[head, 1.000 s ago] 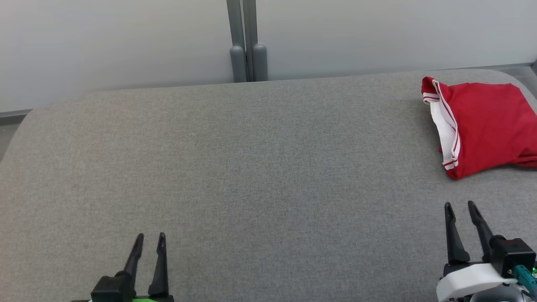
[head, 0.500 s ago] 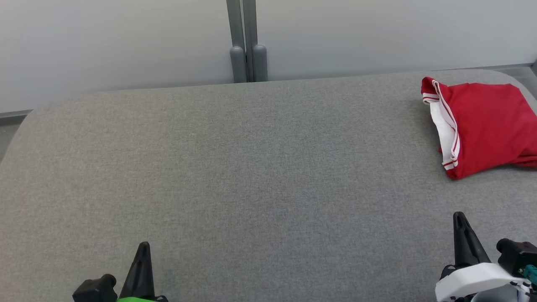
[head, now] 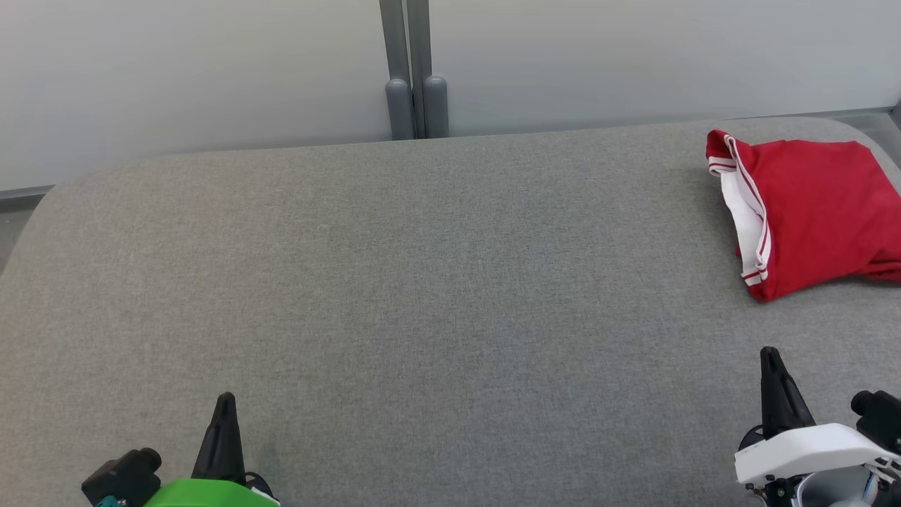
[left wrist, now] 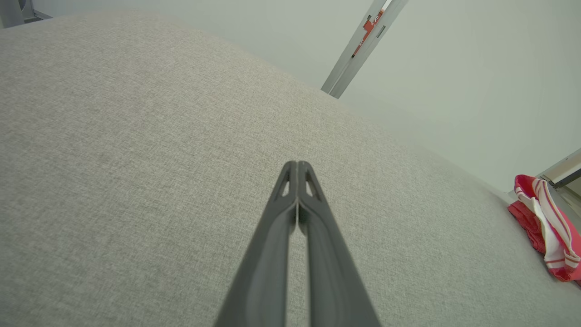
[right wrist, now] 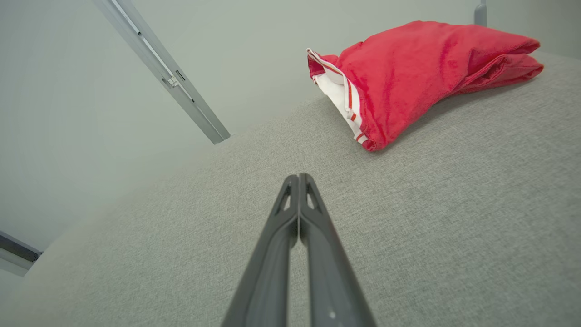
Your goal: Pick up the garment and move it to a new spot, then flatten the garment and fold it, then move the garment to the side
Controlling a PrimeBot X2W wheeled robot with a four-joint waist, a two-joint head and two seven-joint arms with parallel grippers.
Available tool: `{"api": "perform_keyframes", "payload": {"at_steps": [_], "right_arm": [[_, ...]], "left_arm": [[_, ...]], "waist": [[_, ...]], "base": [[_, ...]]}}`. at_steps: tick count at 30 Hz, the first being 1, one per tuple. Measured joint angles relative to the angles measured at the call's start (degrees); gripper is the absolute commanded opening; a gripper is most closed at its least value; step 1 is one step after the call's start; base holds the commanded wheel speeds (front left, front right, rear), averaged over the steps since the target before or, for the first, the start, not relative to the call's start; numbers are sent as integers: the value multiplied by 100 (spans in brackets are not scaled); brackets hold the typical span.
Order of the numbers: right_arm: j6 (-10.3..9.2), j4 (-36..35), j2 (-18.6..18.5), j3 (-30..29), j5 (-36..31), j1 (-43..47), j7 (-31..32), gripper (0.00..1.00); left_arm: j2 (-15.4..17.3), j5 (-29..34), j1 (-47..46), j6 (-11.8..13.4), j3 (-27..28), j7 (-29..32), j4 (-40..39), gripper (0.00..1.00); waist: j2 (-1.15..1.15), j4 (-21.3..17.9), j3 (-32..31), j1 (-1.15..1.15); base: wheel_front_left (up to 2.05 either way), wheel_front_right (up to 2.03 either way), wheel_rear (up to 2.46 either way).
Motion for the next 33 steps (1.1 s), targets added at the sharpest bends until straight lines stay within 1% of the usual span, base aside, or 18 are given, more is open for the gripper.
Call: {"api": "perform_keyframes", "payload": {"at_steps": [13, 15, 33], "right_arm": [[-1, 56, -4, 30, 1182, -155, 266, 0], [-1, 75, -5, 34, 1443, -170, 325, 0], [-1, 147, -15, 66, 2821, -372, 651, 0]], "left_arm": [[0, -1092, -170, -51, 126, 257, 20, 0], [1, -1336, -216, -54, 155, 314, 24, 0], [2, -2605, -415, -114, 311, 639, 44, 0]], "waist": [[0, -3, -10, 0], [0, -4, -12, 0], [0, -8, -27, 0]], "base": [[0, 0, 0], [0, 0, 0], [0, 0, 0]]}}
